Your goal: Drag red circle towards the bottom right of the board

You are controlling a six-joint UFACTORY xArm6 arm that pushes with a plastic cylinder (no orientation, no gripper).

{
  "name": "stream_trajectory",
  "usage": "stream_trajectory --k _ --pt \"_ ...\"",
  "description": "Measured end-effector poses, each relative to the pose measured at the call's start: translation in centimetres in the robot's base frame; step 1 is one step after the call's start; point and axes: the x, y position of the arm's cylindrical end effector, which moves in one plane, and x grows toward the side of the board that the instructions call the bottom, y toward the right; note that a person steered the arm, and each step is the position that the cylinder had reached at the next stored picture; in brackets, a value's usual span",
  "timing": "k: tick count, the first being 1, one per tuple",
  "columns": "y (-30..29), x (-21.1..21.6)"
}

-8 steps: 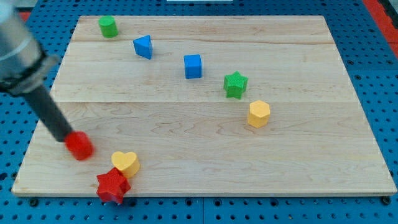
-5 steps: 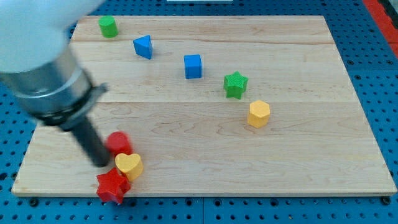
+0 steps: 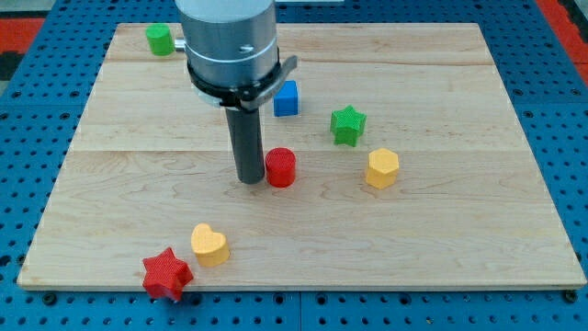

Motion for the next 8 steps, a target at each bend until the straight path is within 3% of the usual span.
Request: stream_trajectory --k 2,4,5,7,8 --pt "0.1 -3.8" --pt "8.6 4.2" --pt "13.6 4.2" --pt "13.5 6.2" --pt "18.6 4.8"
